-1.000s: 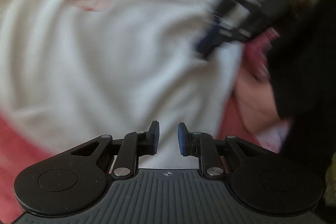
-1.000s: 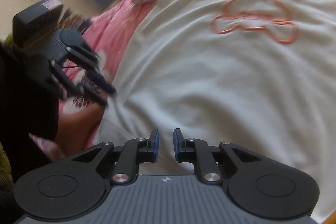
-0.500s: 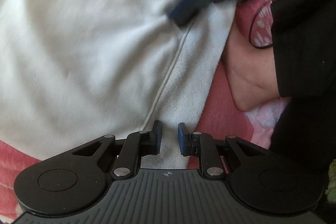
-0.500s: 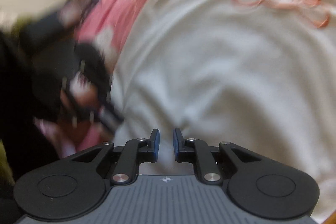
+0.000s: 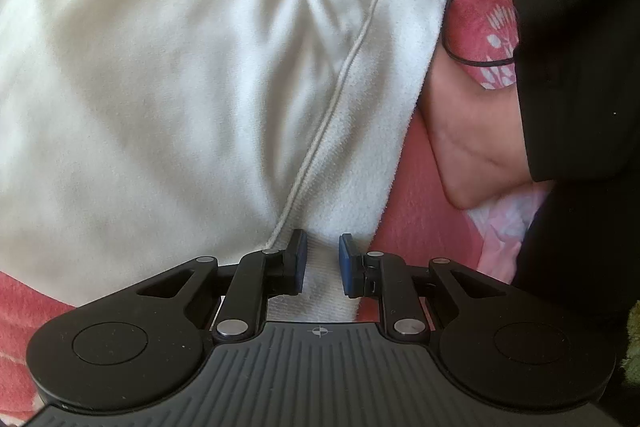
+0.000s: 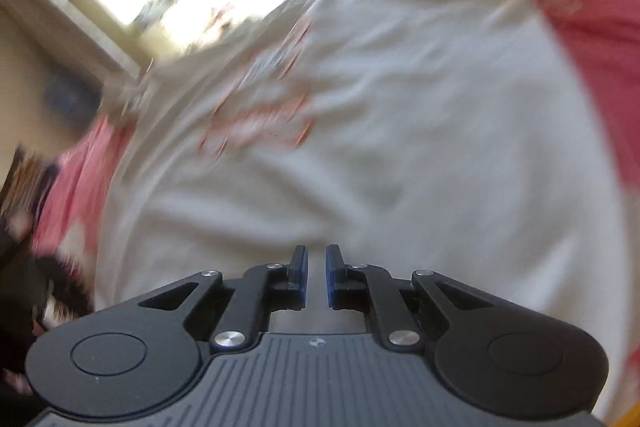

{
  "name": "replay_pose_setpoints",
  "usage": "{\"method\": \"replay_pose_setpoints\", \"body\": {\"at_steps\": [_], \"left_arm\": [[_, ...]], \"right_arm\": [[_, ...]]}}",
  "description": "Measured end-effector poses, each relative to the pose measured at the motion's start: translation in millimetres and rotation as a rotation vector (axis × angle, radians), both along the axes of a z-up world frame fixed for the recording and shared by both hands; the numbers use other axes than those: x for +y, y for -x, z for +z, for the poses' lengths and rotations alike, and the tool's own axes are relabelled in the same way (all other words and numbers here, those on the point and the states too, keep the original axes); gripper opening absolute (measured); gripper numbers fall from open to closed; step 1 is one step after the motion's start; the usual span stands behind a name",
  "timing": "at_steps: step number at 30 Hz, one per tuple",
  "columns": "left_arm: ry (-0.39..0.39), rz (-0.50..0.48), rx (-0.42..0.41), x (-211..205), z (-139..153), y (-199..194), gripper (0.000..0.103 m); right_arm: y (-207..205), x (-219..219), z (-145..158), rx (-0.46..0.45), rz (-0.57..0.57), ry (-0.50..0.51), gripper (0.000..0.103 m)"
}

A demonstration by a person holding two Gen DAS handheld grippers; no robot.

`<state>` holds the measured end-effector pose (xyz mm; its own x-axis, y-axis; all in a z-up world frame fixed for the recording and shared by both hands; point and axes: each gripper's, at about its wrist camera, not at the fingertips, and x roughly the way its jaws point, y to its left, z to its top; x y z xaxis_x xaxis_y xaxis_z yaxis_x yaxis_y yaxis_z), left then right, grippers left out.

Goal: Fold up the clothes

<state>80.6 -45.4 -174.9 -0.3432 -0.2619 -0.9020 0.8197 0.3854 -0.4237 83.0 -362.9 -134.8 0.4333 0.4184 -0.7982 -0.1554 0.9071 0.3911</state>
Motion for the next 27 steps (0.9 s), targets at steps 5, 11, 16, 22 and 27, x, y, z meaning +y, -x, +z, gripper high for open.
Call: {"method": "replay_pose_setpoints", "body": {"at_steps": [5,11,16,22,27], "left_arm": [[-0.008,-0.005,-0.009,-2,2,0,0.018],[-0.009,-0.004,-0.018,-4,10,-3,0.019],[0.038,0.094,-0.03,6,36,-31,0.026],[0.102,0.266,-0.104,16,49,-77,0.029],[0.1,0.379,-0.131,22,28,-104,0.028]], "right_arm": [[37,-30,-1,0.028,-0.206,0.077,0.005],[64,-30,35,-0.038,-0.321,0.23,0.008],[22,9,49,-0.175,-0.167,0.134,0.009],[-53,69,32,-0.219,0.045,0.096,0.009],[-89,57,9,-0.196,0.067,0.158,0.008]]}}
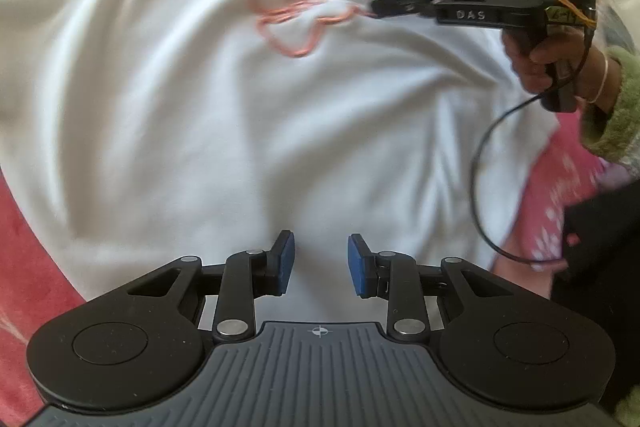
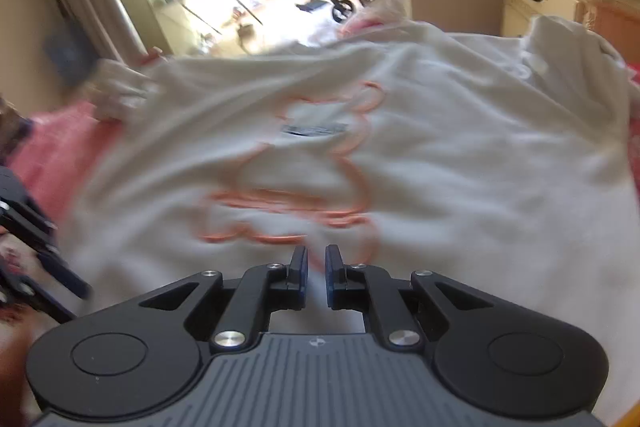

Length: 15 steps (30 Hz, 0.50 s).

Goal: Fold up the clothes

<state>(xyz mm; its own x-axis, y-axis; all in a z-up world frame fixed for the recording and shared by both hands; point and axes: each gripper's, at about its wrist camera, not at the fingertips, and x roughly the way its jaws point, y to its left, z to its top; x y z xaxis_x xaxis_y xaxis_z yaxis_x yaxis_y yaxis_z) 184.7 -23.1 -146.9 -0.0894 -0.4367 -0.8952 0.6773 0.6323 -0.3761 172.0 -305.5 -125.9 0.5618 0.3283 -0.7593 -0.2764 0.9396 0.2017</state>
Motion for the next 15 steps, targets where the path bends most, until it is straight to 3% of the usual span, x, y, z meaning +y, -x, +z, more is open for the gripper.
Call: {"method": "replay_pose_setpoints", "body": {"at_steps": [5,8,12,15], "left_arm": [[0.06,0.061,0.061,15,-8,-12,0.029],[0.088,0.105,0.091,26,-4,-21,0.029],[0.14,0.197,0.068,46,5,-34,0.03],[0.123,0.287,0.004,65,4,-46,0.031]], "right_arm": [[-29,-65,2,-0.013,-0.259,0.092,0.009],[-42,-80,20,-0.021,-0.315,0.099,0.009],[-62,-34,38,0.002,-0.101,0.097,0.01],[-79,13,42,0.043,0.108,0.096,0.01]]}}
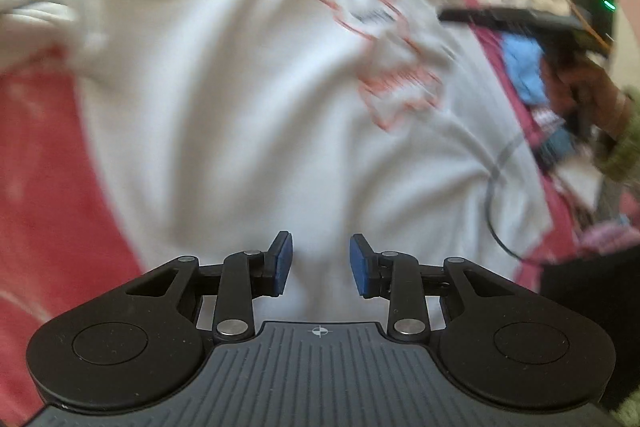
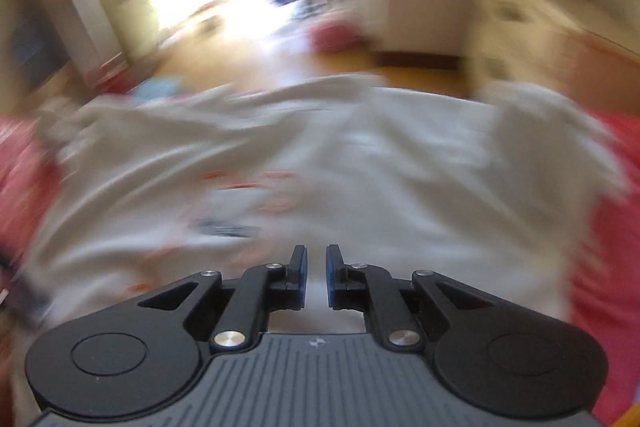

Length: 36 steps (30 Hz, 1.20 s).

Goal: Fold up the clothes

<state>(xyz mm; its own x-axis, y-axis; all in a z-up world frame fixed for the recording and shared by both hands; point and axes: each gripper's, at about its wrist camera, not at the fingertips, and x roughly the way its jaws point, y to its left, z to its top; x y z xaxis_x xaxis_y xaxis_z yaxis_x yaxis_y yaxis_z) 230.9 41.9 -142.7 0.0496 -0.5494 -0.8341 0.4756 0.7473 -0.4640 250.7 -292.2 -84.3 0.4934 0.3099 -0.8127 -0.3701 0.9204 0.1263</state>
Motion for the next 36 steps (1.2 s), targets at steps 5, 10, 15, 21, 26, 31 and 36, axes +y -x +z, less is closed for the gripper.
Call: {"method": "replay_pose_setpoints", "body": {"at_steps": [5,10,15,21,26,31,36], "left_arm": [[-0.091,0.183,-0.136,46,17,-24,0.031],[-0.152,0.446,-0.243,103,42,-45,0.043],[-0.245,0.653,-0.348,139,59,-58,0.053],[-0.353,0.435,-0.571,96,80,-45,0.057],[-0.452,0.212,-0.703,48,69,-39,0.062],[-0.63,0.03,-0.833,23,42,-37,0.062],[-0.695,0.027,-0.854,36,28,-42,0.048]], "right_arm": [[-25,64,-14,0.048,0.153,0.002,0.011],[-31,93,-34,0.055,0.154,-0.064,0.012],[-25,105,-42,0.031,0.178,-0.04,0.015],[-30,110,-41,0.04,0.165,-0.045,0.017],[-37,138,-11,0.047,0.291,-0.028,0.017],[-62,189,13,0.11,0.398,-0.004,0.017],[-90,242,20,0.121,0.376,-0.074,0.017]]}}
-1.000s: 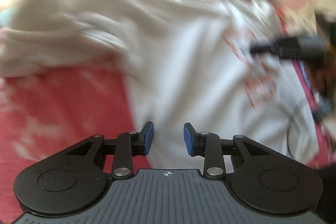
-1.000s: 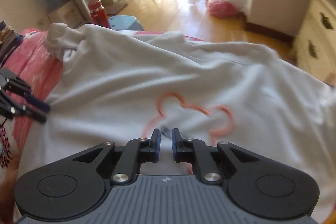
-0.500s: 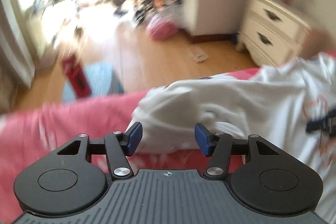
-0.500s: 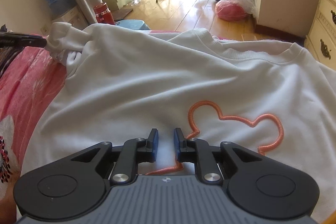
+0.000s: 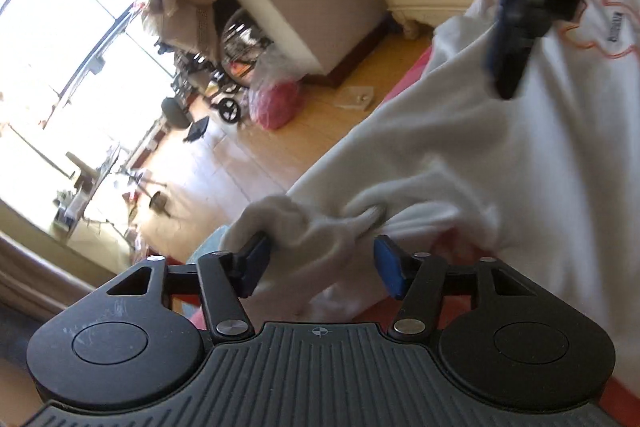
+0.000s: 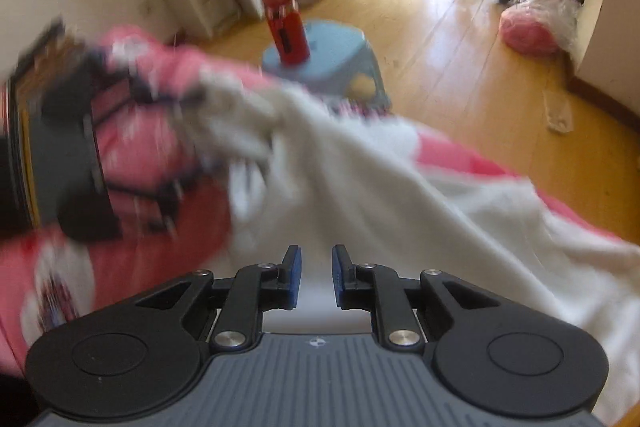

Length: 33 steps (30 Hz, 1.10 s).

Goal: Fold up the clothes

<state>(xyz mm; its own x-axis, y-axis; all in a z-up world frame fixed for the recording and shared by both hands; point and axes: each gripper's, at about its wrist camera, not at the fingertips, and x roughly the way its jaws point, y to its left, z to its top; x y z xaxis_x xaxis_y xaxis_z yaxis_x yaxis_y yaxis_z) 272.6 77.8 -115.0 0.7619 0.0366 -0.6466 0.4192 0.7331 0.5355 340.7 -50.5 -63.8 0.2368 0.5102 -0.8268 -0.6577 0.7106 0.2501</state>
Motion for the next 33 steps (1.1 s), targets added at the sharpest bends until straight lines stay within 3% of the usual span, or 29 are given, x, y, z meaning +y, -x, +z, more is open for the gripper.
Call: {"method": "replay_pose_setpoints", "body": {"at_steps": [2,5,8,12,16,22,28,30,33], "left_arm": [[0.049,0.045,0.023,16,1,-3,0.027],[0.127,0.11,0.035,41,11,-4,0.017],[0.223,0.212,0.006,70,28,-1,0.015],[0.487,0.417,-0.013,124,47,0,0.014],[0.844,0.647,0.007,187,42,13,0.014],[1.131,0.886,0.049,247,13,47,0.014],[1.11,1.054,0.007,280,5,73,0.017],[1.094,1.018,0.0,276,14,71,0.024],[1.063,0.945,-0.001,266,27,61,0.047]], "right_arm": [[-2,11,0,-0.023,-0.048,-0.085,0.017],[4,14,-11,-0.015,-0.12,-0.208,0.017],[15,11,-24,0.009,-0.153,-0.281,0.017],[20,13,-32,0.027,-0.152,-0.32,0.017],[20,18,-35,0.033,-0.153,-0.329,0.017],[24,21,-39,0.047,-0.146,-0.322,0.017],[25,24,-41,0.049,-0.148,-0.306,0.017],[24,26,-40,0.038,-0.14,-0.303,0.017],[20,37,-35,0.009,-0.097,-0.283,0.018]]}}
